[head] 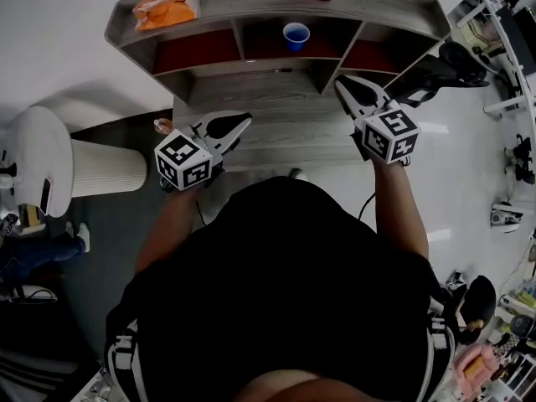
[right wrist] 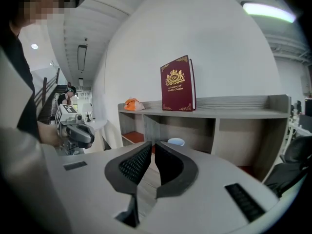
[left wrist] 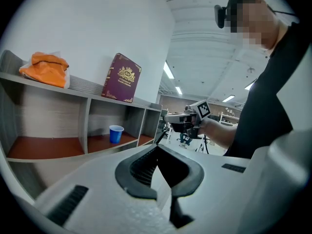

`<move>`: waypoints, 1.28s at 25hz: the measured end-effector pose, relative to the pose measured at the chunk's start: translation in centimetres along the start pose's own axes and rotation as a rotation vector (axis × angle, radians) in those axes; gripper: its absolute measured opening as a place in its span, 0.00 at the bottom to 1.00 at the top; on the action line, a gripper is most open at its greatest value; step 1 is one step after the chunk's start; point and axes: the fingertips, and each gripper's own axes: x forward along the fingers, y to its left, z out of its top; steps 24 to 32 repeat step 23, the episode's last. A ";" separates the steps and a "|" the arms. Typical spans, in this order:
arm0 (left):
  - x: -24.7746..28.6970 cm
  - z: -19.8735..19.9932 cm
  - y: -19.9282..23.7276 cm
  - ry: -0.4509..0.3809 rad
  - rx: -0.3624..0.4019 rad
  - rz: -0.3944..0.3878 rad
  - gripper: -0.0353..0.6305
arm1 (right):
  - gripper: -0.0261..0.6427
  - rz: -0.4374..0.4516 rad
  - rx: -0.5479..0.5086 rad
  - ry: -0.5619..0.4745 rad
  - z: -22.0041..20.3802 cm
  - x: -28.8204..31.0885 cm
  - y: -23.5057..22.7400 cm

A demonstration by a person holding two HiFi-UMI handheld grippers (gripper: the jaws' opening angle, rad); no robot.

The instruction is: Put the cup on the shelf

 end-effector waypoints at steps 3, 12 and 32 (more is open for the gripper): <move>-0.2 0.0 -0.4 0.011 0.011 -0.017 0.08 | 0.09 -0.026 0.009 -0.009 -0.1 -1.2 0.3; -0.2 1.0 -2.0 -0.007 0.082 -0.057 0.08 | 0.09 -0.083 0.036 -0.024 -1.3 -4.4 2.2; 1.7 0.3 -5.1 0.022 0.111 -0.147 0.08 | 0.09 -0.078 0.071 0.013 -4.7 -6.8 5.3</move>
